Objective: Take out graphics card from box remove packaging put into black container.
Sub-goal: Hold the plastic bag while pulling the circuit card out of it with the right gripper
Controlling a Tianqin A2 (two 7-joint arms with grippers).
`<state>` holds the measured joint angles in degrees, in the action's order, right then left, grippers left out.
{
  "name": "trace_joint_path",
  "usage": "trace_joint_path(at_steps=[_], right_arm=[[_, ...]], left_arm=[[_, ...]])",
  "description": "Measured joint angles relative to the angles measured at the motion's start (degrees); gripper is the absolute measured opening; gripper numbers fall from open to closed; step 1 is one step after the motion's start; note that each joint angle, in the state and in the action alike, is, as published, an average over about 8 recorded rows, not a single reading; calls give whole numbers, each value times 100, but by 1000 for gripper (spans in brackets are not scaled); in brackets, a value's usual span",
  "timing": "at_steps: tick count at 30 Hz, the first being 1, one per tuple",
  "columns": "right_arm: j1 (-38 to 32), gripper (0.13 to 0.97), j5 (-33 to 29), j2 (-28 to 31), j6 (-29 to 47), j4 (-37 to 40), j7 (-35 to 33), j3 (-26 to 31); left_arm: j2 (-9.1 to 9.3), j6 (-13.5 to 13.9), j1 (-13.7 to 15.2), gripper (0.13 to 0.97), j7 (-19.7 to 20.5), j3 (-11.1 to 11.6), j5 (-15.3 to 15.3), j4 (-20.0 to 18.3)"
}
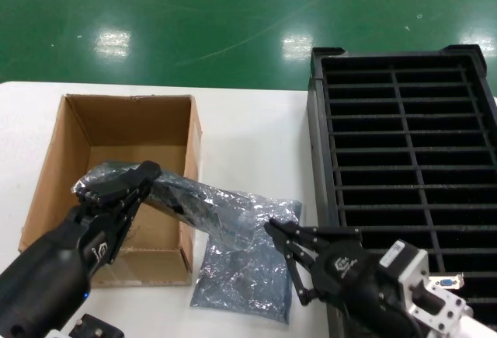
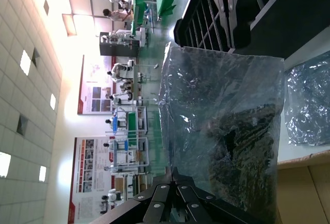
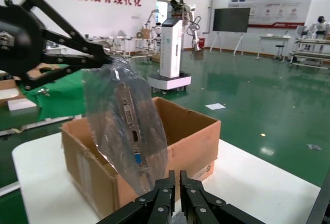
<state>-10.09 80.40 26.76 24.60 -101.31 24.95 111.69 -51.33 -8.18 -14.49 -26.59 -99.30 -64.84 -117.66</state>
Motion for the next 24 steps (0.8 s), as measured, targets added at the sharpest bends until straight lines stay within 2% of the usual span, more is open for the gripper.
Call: trace_joint_path(at_steps=[11,24], right_arm=[[34,139,302,95,318,-343,-195,52],[-777,135,459,-208,748,325,-345,356]], left_arm=[[-1,-1,0,140,0,0,0,0],[-1,-1,1,140,0,-1,0,1]])
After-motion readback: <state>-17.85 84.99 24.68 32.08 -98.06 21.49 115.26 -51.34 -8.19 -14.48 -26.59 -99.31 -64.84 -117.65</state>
